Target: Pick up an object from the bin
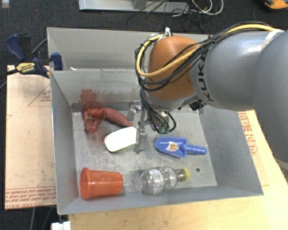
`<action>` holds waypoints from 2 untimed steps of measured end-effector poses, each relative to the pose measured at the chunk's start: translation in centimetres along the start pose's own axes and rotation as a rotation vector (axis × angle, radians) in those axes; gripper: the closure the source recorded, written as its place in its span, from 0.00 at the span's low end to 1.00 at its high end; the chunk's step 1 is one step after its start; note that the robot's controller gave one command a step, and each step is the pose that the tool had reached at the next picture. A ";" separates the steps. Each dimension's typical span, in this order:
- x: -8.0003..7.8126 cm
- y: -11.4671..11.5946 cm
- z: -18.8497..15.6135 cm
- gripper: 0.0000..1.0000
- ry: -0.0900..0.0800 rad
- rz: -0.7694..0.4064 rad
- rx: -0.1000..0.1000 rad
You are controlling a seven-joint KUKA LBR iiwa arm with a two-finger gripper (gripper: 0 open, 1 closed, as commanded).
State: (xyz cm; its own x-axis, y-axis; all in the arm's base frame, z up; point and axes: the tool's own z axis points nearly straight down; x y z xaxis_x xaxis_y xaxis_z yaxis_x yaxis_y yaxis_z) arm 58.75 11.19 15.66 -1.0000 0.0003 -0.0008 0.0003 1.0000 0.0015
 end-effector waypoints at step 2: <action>0.1 1.4 3.4 0.00 -0.004 -0.103 -0.002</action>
Offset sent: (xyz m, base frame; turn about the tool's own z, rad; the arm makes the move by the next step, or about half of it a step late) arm -0.0018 0.0132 -0.0345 -0.1031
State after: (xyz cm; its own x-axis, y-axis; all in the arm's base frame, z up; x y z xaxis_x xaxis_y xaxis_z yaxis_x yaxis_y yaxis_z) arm 58.66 12.54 12.25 -0.9947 -0.1023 -0.0046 -0.1023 0.9948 0.0031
